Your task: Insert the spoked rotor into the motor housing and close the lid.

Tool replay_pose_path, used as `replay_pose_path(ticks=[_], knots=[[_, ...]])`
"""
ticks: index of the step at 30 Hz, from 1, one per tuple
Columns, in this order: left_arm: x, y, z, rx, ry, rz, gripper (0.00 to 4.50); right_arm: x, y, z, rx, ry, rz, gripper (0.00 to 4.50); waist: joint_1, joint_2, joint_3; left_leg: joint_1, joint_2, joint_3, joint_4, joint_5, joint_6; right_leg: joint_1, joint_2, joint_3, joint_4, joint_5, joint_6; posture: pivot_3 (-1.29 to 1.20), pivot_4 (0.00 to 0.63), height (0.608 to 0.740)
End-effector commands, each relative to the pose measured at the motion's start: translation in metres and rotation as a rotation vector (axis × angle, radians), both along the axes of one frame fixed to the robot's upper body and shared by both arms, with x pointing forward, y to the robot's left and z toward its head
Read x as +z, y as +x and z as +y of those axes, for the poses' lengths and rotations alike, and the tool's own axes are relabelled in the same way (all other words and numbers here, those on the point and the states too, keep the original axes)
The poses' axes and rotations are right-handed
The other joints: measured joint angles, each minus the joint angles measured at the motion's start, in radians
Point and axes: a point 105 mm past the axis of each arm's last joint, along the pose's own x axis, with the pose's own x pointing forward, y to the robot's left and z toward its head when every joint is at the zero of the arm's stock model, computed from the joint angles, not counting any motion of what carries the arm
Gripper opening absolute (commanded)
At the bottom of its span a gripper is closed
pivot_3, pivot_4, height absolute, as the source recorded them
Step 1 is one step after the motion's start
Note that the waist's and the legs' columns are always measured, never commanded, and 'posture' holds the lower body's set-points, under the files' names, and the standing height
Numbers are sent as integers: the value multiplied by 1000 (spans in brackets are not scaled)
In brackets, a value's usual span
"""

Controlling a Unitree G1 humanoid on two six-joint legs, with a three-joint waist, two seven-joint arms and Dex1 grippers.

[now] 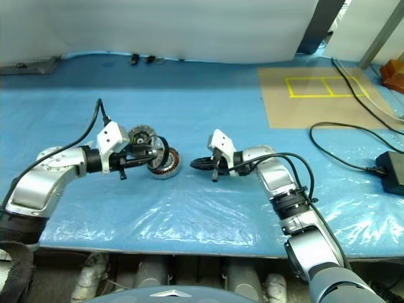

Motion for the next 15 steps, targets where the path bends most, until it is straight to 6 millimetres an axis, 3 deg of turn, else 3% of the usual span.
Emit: replay_pose_path(ticks=[1, 15], knots=[[7, 4, -1, -1, 24, -38, 1290, 12, -1, 2, 4, 35, -36, 0, -1, 0, 0, -1, 0, 0, 0, 0, 0, 0, 0, 0, 0, 0, 0, 0, 150, 740], [-10, 2, 0, 1, 97, 5, 1290, 12, 0, -3, -18, 27, -37, 0, -1, 0, 0, -2, 0, -3, 0, 0, 0, 0, 0, -1, 0, 0, 0, 0, 150, 740]])
